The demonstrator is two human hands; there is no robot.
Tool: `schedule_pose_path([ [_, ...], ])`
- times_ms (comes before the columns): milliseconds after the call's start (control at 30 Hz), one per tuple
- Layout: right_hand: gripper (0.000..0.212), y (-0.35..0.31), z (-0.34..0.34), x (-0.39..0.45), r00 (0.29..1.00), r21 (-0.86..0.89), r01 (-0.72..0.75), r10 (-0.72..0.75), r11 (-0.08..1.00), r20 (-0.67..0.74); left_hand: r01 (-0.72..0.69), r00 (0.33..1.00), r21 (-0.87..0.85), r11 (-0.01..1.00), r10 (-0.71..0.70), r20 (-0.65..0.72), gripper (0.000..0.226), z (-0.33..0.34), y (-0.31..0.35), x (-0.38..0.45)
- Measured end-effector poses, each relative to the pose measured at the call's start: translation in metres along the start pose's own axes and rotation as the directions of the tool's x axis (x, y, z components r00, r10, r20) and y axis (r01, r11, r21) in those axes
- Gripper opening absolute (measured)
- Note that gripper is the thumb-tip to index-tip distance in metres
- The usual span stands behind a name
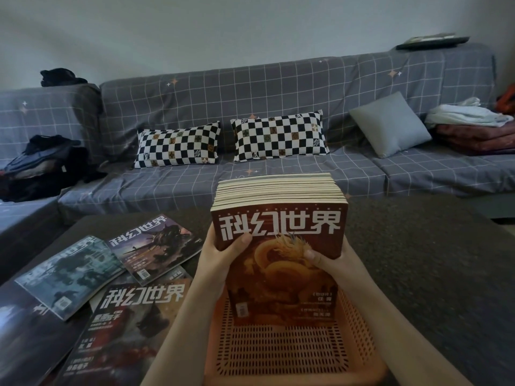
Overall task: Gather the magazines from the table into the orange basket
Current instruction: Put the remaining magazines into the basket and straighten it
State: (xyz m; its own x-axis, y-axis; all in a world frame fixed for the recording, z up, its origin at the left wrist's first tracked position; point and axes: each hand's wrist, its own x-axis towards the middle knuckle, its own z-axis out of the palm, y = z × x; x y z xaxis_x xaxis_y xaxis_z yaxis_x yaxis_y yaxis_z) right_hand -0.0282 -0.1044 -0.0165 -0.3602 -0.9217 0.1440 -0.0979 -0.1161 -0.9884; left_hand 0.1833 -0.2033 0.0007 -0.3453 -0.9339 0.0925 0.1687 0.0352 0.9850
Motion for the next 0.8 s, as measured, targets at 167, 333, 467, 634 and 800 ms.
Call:
schedule_pose_path([
  [167,0.089,0.004,-0.002,-0.002,0.997,-0.032,-0.04,0.042,0.999,0.062,0.041,0.999,-0.037,0.998,-0.04,0.032,0.07,-0.008,-0.008,-0.001],
  [333,0.113,0.005,-0.002,-0.001,0.994,-0.136,-0.082,0.09,0.987,0.057,0.067,0.995,0.004,0.998,-0.067,0.073,0.088,-0.012,-0.013,-0.004],
  [467,0.112,0.004,0.0,0.0,0.994,-0.16,-0.098,0.105,0.982,0.038,0.082,0.991,0.027,0.996,-0.084,0.107,0.091,-0.011,-0.017,-0.005],
  [634,0.11,0.001,0.002,-0.002,0.993,-0.19,-0.108,0.113,0.976,0.014,0.113,0.99,0.028,0.993,-0.115,0.079,0.089,-0.01,-0.021,-0.003],
  [800,0.115,-0.002,0.004,-0.004,0.995,-0.222,-0.103,0.104,0.97,-0.007,0.112,0.99,0.104,0.988,-0.12,0.075,0.09,-0.007,-0.018,-0.009],
])
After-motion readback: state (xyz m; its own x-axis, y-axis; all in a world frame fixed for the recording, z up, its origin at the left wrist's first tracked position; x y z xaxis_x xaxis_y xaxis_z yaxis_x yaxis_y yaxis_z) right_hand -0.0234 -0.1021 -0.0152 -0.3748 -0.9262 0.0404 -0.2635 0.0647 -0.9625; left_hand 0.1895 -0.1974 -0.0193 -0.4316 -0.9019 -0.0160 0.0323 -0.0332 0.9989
